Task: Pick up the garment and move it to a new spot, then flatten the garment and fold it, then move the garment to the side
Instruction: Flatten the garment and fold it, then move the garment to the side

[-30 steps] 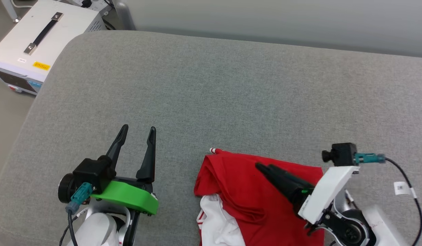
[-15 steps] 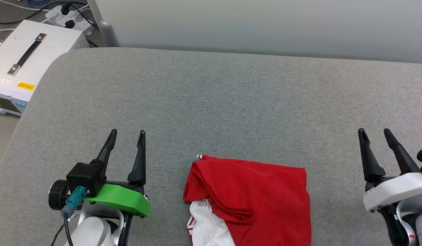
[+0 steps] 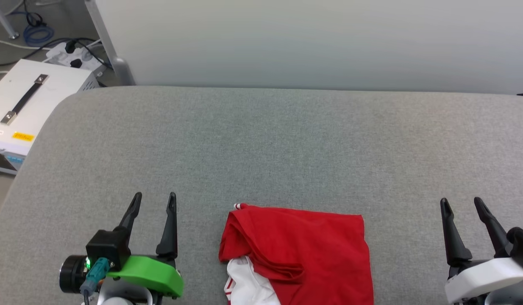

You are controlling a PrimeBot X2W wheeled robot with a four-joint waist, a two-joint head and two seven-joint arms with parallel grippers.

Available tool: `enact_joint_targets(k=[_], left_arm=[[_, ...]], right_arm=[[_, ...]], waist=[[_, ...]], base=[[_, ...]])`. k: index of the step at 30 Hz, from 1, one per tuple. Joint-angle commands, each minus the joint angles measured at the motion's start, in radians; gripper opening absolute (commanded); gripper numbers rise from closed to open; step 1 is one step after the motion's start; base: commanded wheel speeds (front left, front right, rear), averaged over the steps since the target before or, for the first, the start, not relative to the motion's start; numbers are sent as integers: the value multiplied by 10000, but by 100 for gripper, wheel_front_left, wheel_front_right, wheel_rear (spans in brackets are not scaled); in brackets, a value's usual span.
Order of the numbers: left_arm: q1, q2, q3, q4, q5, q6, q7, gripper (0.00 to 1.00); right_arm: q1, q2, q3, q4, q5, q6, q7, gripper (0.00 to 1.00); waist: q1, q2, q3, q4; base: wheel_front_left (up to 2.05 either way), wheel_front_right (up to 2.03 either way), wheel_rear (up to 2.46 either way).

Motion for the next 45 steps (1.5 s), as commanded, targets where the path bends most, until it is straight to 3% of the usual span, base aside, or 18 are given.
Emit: enact_joint_targets(k=[1,23,31,40,45], left_arm=[[185,-53,7,55,5,35,-47,100],[237,-342,134,361,-138,-194,-66,100],[-215,-586,290,238,40,-345,-68,100],[-846,-1154,634,95,478,-731,-69,100],[-1053,-1514,815,178,708,-1025,-70,100]], right_arm=[[151,30,31,-93,-68,2,-56,100],[576,158,-275,-838,-58,2,752,100],[738,-701,-796,241,2012,2,2438,100],[295,-1706,1109,758,4501,2,4886,100],[-207,-1918,2143,910,5461,2,5351,100]], waist=[[0,0,-201,-101],[0,0,-206,-80],[0,0,315,301],[0,0,1167,960],[0,0,1552,1279]], base=[[0,0,0],[0,0,0],[0,0,0],[0,0,0],[0,0,0]])
